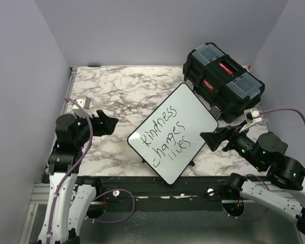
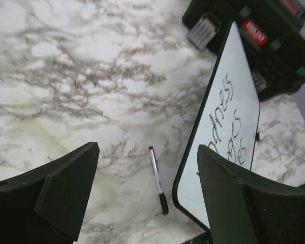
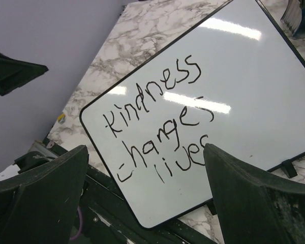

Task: Write a sentence on the whiteboard
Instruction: Reset both arms

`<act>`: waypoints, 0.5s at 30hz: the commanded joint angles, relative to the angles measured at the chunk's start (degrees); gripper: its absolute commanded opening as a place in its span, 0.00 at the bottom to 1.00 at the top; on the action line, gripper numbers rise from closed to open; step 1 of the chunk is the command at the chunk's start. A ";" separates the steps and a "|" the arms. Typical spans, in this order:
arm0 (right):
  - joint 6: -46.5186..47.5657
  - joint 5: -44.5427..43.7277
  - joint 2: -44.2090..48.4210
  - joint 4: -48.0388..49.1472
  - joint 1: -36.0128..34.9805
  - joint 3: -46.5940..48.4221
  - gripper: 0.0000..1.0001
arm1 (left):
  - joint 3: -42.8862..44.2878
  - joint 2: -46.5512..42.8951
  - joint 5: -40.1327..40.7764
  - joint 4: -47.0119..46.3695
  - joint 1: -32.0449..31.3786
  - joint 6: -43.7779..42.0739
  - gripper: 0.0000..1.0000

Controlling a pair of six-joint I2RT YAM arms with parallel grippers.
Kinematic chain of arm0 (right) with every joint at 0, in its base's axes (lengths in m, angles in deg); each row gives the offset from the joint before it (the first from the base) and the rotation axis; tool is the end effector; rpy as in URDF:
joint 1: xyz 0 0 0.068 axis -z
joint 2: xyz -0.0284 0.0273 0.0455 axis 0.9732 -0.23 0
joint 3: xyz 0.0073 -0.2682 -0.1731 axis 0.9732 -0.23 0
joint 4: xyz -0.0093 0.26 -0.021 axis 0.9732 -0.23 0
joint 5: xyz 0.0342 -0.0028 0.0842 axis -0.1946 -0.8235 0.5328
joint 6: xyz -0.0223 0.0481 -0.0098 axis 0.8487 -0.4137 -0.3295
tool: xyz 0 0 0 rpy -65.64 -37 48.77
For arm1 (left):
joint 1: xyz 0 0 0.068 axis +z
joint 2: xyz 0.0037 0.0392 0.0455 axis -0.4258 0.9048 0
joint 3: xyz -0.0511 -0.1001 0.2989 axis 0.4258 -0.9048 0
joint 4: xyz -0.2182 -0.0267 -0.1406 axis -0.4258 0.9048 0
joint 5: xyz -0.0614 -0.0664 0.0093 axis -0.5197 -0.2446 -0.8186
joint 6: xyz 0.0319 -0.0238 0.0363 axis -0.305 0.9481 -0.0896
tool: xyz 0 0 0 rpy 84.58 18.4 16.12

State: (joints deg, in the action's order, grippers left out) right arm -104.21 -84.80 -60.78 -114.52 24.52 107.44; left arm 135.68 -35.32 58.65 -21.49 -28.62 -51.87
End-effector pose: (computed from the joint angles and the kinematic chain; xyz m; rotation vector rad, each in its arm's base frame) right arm 0.0307 0.0218 0.4046 -0.1108 1.8001 0.7784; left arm 0.1006 -0.0197 0.3713 -0.0596 1.9931 -0.6703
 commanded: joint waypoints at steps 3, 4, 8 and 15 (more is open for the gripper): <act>-1.39 -3.23 2.59 2.36 -0.30 -2.27 0.97 | -12.89 -22.15 7.45 -23.11 0.27 4.23 0.99; -1.39 -3.41 2.79 2.51 -0.33 -2.48 0.97 | -15.62 -24.92 8.45 -26.41 0.34 4.38 0.99; -1.73 -3.75 2.81 2.91 -0.31 -3.06 0.97 | -20.57 -29.85 11.91 -28.27 0.34 2.11 0.99; -1.84 -4.30 2.02 1.75 -0.30 -2.68 0.97 | -23.81 -31.33 10.50 -28.23 0.28 -2.87 0.99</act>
State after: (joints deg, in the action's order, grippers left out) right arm -105.46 -87.01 -58.42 -113.28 24.52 105.16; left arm 113.80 -65.16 68.23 -46.36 -28.62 -51.32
